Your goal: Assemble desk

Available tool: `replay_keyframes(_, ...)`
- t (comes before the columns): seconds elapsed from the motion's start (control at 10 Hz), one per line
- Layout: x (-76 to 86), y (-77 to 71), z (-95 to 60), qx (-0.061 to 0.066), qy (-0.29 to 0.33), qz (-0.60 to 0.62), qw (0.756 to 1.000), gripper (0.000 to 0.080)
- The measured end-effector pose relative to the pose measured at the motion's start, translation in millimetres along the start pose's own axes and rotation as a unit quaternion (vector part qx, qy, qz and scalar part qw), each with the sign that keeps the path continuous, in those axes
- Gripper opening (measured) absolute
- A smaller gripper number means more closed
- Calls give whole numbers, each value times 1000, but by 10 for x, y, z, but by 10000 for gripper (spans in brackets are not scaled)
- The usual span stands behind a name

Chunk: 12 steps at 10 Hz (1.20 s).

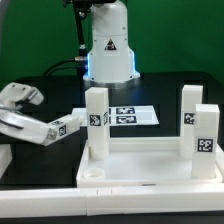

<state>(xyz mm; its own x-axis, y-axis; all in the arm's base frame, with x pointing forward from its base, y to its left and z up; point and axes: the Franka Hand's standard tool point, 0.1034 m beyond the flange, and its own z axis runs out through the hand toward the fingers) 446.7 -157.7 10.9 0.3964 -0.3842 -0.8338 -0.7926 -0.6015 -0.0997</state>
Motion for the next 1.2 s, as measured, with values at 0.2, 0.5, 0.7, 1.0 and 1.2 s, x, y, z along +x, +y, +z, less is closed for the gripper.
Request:
replay_keyframes(0.2,8,44,79,1,-3,16,1000,649)
replay_keyframes(0.5,11,44,73,1,-2,16,1000,462)
replay_keyframes(0.7,13,37,60,1,2,15,1000,285)
replay_keyframes(1.0,-323,-58,-450,20,25,-27,999,285)
replay_keyframes(1.2,-558,-326,-901,22,114,-87,989,285)
